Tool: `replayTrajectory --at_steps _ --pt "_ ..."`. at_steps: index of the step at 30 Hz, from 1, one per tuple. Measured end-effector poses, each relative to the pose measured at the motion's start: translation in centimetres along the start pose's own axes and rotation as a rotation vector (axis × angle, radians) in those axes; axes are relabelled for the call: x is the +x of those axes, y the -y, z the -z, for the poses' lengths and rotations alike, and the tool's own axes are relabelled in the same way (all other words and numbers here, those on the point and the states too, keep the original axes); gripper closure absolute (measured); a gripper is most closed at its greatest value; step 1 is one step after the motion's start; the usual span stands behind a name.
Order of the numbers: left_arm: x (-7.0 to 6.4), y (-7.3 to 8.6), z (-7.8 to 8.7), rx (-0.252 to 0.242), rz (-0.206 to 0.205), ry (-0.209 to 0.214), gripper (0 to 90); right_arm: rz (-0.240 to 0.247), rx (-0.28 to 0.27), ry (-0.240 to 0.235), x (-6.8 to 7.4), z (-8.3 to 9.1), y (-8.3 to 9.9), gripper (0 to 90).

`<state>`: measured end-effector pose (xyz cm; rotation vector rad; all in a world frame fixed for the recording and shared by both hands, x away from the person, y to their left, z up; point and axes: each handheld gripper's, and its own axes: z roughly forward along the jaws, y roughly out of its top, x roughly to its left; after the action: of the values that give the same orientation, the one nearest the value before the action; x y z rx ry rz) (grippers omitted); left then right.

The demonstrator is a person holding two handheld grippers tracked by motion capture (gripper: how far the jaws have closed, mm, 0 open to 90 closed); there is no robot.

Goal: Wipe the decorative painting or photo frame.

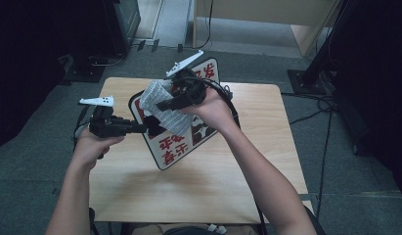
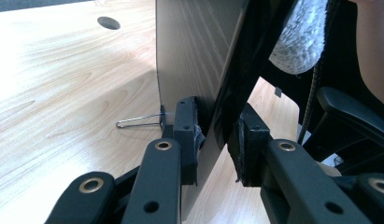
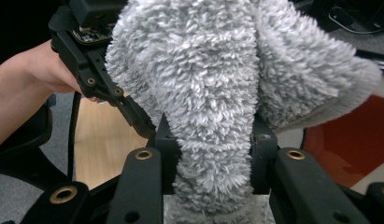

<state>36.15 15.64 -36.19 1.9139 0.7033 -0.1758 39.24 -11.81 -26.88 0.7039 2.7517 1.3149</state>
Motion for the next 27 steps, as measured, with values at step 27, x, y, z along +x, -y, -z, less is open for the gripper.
replayTrajectory --at_steps 27 --pt "0.0 0.0 -0.1 -0.003 0.009 0.004 74.1 -0.015 0.022 -0.014 -0.7 -1.8 3.2 64.0"
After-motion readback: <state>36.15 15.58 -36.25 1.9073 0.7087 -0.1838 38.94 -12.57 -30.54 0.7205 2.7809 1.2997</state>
